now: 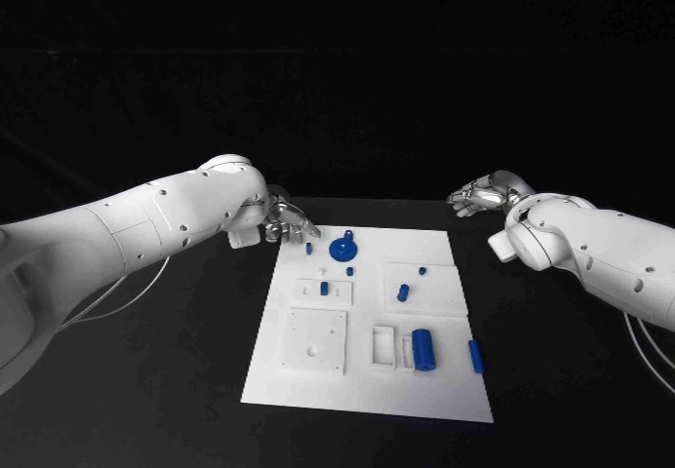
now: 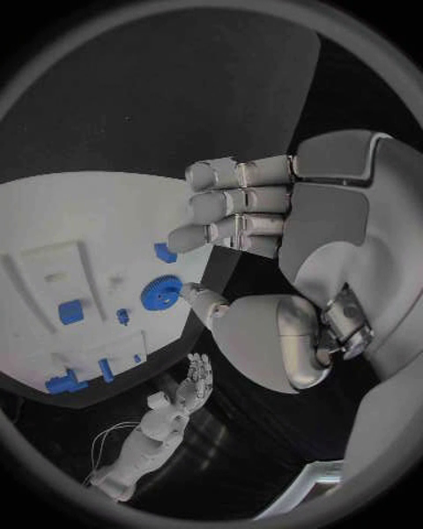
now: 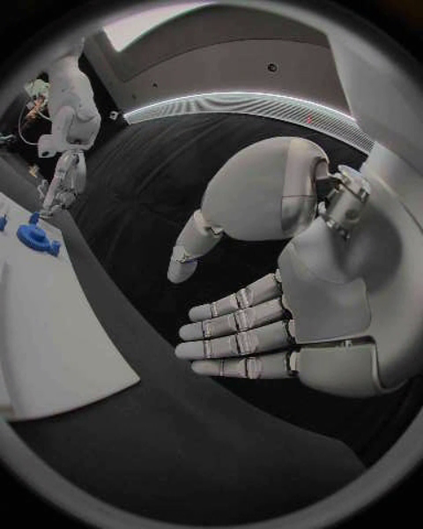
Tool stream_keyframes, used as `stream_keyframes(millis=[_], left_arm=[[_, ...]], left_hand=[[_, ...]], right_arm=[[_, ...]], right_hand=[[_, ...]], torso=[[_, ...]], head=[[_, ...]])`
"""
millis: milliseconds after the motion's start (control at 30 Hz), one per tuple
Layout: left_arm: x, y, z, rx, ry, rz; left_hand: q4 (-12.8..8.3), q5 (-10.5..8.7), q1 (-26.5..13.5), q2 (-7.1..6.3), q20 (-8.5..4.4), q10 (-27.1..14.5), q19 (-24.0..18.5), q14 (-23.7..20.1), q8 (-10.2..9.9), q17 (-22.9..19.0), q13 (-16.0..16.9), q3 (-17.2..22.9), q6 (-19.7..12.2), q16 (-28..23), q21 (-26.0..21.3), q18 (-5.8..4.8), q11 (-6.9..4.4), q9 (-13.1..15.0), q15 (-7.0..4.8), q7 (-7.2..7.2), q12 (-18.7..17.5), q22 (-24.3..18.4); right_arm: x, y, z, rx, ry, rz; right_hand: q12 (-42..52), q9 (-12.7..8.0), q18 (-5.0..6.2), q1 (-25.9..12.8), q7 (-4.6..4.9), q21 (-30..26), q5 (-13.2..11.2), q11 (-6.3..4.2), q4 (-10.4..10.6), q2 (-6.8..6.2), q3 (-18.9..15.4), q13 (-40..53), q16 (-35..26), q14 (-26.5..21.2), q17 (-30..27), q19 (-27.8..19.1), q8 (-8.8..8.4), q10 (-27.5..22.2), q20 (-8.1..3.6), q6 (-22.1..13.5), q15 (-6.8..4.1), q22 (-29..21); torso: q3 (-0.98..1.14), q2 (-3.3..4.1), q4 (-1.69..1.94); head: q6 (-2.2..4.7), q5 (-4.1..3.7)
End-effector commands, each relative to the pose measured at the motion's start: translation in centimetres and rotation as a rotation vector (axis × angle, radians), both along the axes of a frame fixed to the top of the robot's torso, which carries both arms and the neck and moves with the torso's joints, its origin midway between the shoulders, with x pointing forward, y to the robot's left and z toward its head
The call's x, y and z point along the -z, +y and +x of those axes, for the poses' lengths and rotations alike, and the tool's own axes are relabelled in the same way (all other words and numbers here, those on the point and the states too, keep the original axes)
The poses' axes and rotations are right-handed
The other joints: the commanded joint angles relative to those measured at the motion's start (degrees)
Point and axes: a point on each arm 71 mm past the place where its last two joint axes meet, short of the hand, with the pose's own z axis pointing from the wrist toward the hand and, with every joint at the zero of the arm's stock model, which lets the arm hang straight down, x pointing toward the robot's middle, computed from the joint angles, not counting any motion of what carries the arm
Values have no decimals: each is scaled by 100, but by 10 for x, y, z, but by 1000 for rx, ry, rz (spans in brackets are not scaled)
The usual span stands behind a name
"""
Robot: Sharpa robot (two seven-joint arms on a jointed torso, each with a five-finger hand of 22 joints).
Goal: Assemble the parts on the task board
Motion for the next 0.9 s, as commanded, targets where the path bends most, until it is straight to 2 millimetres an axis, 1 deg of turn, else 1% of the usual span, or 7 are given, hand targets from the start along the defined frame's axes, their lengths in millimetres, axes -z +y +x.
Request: stream_keyframes(millis=[33, 200, 333, 433, 533, 667, 900], left_arm=[[2, -4, -1, 31, 31, -20], [6, -5, -3, 45, 51, -27], [10, -5, -3, 44, 61, -26], [12, -4, -3, 42, 62, -28], [14, -3, -2, 37, 61, -29], [15, -2, -2, 33, 61, -31], [16, -4, -2, 38, 70, -40]], left_hand=[[43, -22, -47, 34, -653, -30, -41, -37, -18, 6, -3, -10, -23, 5, -27, -63, 0, -7, -6, -2, 12, 7], [34, -21, 11, 100, -649, -40, -53, -49, -21, 13, 1, -26, -28, 16, -21, -59, 4, -27, -2, 2, 23, 21], [6, -22, 65, 154, -643, -46, -63, -58, -21, 18, 4, -59, -28, 26, -14, -59, 8, -44, 2, 6, 34, 34], [-5, -22, 87, 186, -640, -49, -68, -61, -18, 21, 5, -80, -23, 32, -11, -59, 8, -52, 3, 6, 40, 40], [-22, -21, 119, 250, -636, -54, -72, -67, -17, 24, 6, -110, -23, 38, -8, -58, 9, -66, 3, 7, 47, 48], [-32, -21, 140, 308, -634, -59, -76, -71, -16, 25, 6, -137, -25, 41, -8, -57, 10, -79, 5, 9, 52, 53], [-83, -19, 217, 458, -630, -68, -83, -77, -11, 26, 4, -195, -24, 46, -7, -55, 10, -109, 5, 9, 63, 65]], right_arm=[[-1, 2, 0, -10, -8, 1], [-1, 2, 0, -11, -5, 1], [-1, 2, 0, -11, -5, 1], [-2, 2, 0, -12, -5, 1], [-2, 1, 0, -11, -5, 1], [-2, 2, -1, -12, -6, 1], [-2, 2, -1, -13, -6, 1]], right_hand=[[33, -10, 25, -45, -6, -29, 37, 9, -13, 7, -36, -10, -20, -40, -9, -23, 30, -15, 19, -36, -11, 9], [34, -12, 27, -35, -7, -32, 36, 9, -21, 12, -32, -13, -20, -41, -10, -25, 32, -17, 18, -37, -11, 11], [34, -14, 28, -30, -6, -33, 35, 9, -27, 12, -31, -15, -20, -42, -11, -26, 33, -18, 18, -38, -11, 13], [35, -15, 28, -30, -6, -34, 34, 9, -28, 12, -31, -15, -20, -42, -11, -26, 34, -18, 19, -38, -11, 14], [36, -16, 27, -32, -6, -35, 34, 10, -28, 12, -32, -16, -21, -43, -12, -26, 34, -18, 20, -39, -10, 15], [36, -16, 28, -32, -5, -35, 34, 10, -28, 12, -33, -17, -21, -43, -12, -26, 35, -18, 21, -39, -10, 16], [37, -18, 28, -32, -5, -36, 34, 10, -30, 12, -33, -19, -21, -44, -13, -26, 36, -19, 22, -39, -9, 17]], torso=[[4, 5, -1], [3, 7, -3], [-3, 11, -8], [-2, 8, -9], [0, 10, -8], [-3, 6, 2], [2, 0, 9]], head=[[1, -1], [-16, 8], [-19, -7], [-30, -18], [-39, -26], [-45, -35], [-61, -44]])
